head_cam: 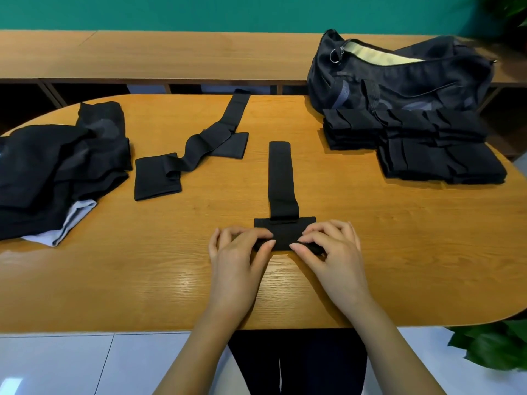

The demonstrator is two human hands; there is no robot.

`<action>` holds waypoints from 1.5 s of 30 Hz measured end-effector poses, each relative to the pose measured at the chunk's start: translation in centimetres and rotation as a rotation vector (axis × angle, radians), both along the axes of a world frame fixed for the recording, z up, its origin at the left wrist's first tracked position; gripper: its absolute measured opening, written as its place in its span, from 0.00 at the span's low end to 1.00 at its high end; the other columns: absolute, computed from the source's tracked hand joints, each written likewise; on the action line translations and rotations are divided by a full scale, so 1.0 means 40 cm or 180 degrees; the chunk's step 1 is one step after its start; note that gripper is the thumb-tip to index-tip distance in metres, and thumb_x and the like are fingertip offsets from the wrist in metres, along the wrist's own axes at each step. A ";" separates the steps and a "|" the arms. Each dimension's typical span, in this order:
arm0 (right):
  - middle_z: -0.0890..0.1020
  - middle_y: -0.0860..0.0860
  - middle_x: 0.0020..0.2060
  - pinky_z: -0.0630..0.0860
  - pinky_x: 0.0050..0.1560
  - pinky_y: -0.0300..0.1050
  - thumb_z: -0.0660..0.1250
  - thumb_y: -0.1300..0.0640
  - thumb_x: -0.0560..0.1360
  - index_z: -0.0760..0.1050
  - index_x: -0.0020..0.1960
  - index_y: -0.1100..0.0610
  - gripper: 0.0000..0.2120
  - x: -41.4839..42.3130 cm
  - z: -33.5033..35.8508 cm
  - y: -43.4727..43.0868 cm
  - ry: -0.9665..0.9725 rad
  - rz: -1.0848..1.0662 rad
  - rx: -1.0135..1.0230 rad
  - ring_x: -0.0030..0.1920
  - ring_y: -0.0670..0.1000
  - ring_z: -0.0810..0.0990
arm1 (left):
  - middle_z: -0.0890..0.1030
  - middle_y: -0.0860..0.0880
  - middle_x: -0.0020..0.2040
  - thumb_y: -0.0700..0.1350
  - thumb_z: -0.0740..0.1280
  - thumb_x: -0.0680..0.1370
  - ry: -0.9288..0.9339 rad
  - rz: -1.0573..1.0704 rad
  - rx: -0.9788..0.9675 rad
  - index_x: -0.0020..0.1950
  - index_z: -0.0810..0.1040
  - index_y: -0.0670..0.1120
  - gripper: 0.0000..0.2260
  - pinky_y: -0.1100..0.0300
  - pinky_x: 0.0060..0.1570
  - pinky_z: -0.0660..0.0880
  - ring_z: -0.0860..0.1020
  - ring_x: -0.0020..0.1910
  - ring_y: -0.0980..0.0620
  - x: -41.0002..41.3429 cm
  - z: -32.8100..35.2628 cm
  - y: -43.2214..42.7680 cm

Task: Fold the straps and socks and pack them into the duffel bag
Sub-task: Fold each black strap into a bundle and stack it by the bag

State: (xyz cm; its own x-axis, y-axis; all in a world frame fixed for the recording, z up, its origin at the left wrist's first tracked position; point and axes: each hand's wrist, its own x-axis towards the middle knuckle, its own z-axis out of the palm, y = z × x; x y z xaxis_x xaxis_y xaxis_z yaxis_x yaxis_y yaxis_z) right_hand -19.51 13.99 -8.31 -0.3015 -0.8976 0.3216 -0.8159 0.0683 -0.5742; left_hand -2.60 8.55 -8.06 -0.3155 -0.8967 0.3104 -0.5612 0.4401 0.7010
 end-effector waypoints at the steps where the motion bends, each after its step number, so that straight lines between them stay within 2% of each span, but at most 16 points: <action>1: 0.77 0.37 0.50 0.65 0.66 0.63 0.63 0.35 0.72 0.82 0.48 0.44 0.16 -0.002 0.000 0.001 -0.0032 0.0025 0.0009 0.59 0.43 0.67 | 0.78 0.63 0.48 0.53 0.64 0.77 0.0054 0.0027 0.0045 0.55 0.78 0.55 0.09 0.42 0.70 0.57 0.70 0.57 0.61 0.000 0.001 -0.001; 6: 0.79 0.38 0.53 0.54 0.74 0.61 0.61 0.36 0.73 0.84 0.51 0.46 0.18 -0.002 0.004 0.002 0.0010 0.0093 0.0026 0.61 0.44 0.67 | 0.80 0.62 0.48 0.54 0.63 0.77 0.0128 0.0066 0.0071 0.56 0.77 0.53 0.11 0.40 0.68 0.60 0.71 0.57 0.61 0.000 0.003 -0.001; 9: 0.81 0.39 0.52 0.51 0.74 0.56 0.60 0.38 0.75 0.83 0.51 0.46 0.18 -0.001 0.004 0.002 0.0026 0.0040 0.0013 0.61 0.44 0.68 | 0.80 0.62 0.47 0.59 0.62 0.76 0.0083 0.0009 0.0082 0.59 0.77 0.54 0.16 0.41 0.69 0.60 0.70 0.57 0.62 -0.001 0.008 0.002; 12: 0.82 0.39 0.50 0.52 0.74 0.57 0.57 0.37 0.74 0.83 0.52 0.46 0.20 0.001 0.006 0.003 0.0074 0.0033 -0.0032 0.60 0.43 0.69 | 0.78 0.63 0.48 0.64 0.62 0.73 -0.0037 -0.0076 -0.0024 0.60 0.78 0.55 0.20 0.41 0.68 0.61 0.67 0.55 0.64 0.001 0.010 0.004; 15: 0.82 0.39 0.48 0.53 0.73 0.59 0.57 0.38 0.74 0.83 0.52 0.46 0.20 0.002 0.007 0.004 0.0124 0.0047 -0.0064 0.58 0.42 0.68 | 0.74 0.65 0.51 0.62 0.66 0.73 -0.0142 -0.0139 -0.0142 0.60 0.78 0.54 0.19 0.44 0.65 0.63 0.64 0.55 0.64 0.000 0.013 0.006; 20: 0.80 0.38 0.44 0.56 0.72 0.62 0.58 0.38 0.74 0.84 0.50 0.49 0.21 0.002 0.004 0.004 0.0105 0.0054 -0.0114 0.55 0.41 0.70 | 0.76 0.65 0.48 0.58 0.66 0.74 -0.0125 -0.0094 -0.0119 0.56 0.81 0.54 0.15 0.38 0.67 0.62 0.71 0.55 0.58 0.001 0.012 0.004; 24: 0.76 0.36 0.42 0.58 0.71 0.65 0.59 0.39 0.73 0.84 0.48 0.49 0.19 0.007 0.007 0.006 0.0095 0.0042 -0.0156 0.53 0.43 0.72 | 0.76 0.63 0.45 0.57 0.65 0.74 0.0000 -0.0033 -0.0038 0.52 0.82 0.53 0.13 0.38 0.66 0.62 0.73 0.53 0.57 0.001 0.012 0.003; 26: 0.77 0.36 0.43 0.56 0.72 0.66 0.60 0.37 0.73 0.83 0.49 0.47 0.19 0.004 0.007 0.010 0.0071 0.0045 -0.0129 0.55 0.43 0.72 | 0.76 0.63 0.44 0.57 0.65 0.74 0.0026 -0.0044 -0.0036 0.51 0.82 0.52 0.12 0.37 0.66 0.62 0.72 0.53 0.57 0.002 0.009 0.001; 30: 0.81 0.36 0.52 0.48 0.74 0.64 0.60 0.32 0.71 0.81 0.56 0.42 0.22 -0.005 0.009 0.016 0.0248 0.0126 0.0112 0.63 0.44 0.70 | 0.77 0.63 0.44 0.57 0.65 0.75 0.0135 -0.0016 0.0004 0.49 0.83 0.52 0.12 0.36 0.68 0.60 0.72 0.52 0.60 0.007 0.002 0.000; 33: 0.82 0.38 0.54 0.47 0.74 0.66 0.62 0.36 0.72 0.82 0.54 0.44 0.19 -0.005 0.011 0.019 0.0347 0.0197 0.0121 0.65 0.46 0.71 | 0.78 0.63 0.45 0.62 0.62 0.74 0.0187 0.0023 0.0044 0.51 0.83 0.54 0.17 0.36 0.69 0.57 0.70 0.53 0.63 0.007 0.007 0.004; 36: 0.84 0.40 0.51 0.49 0.73 0.67 0.61 0.39 0.72 0.83 0.51 0.46 0.17 -0.004 0.014 0.023 0.0306 0.0179 0.0041 0.63 0.48 0.74 | 0.75 0.69 0.48 0.64 0.62 0.72 0.0209 -0.0042 0.0158 0.55 0.81 0.57 0.19 0.39 0.72 0.53 0.70 0.57 0.63 0.011 0.018 0.007; 40: 0.85 0.42 0.48 0.53 0.72 0.69 0.64 0.43 0.71 0.83 0.51 0.46 0.15 -0.002 0.015 0.024 0.0323 0.0197 0.0050 0.61 0.50 0.76 | 0.70 0.72 0.52 0.56 0.71 0.71 -0.0024 -0.0115 0.0252 0.60 0.78 0.59 0.17 0.44 0.74 0.49 0.65 0.64 0.65 0.020 0.021 0.003; 43: 0.85 0.43 0.47 0.54 0.71 0.69 0.65 0.45 0.71 0.83 0.52 0.47 0.13 0.000 0.015 0.026 0.0309 0.0187 0.0042 0.60 0.49 0.76 | 0.70 0.74 0.51 0.56 0.72 0.70 -0.0173 -0.0210 0.0296 0.60 0.78 0.60 0.18 0.45 0.75 0.46 0.64 0.64 0.67 0.031 0.018 0.003; 45: 0.84 0.45 0.45 0.56 0.71 0.69 0.62 0.43 0.72 0.83 0.51 0.49 0.16 0.002 0.019 0.024 0.0270 0.0145 -0.0034 0.58 0.49 0.77 | 0.69 0.75 0.50 0.55 0.73 0.70 -0.0188 -0.0252 0.0317 0.60 0.77 0.61 0.18 0.46 0.75 0.45 0.65 0.65 0.67 0.037 0.016 0.005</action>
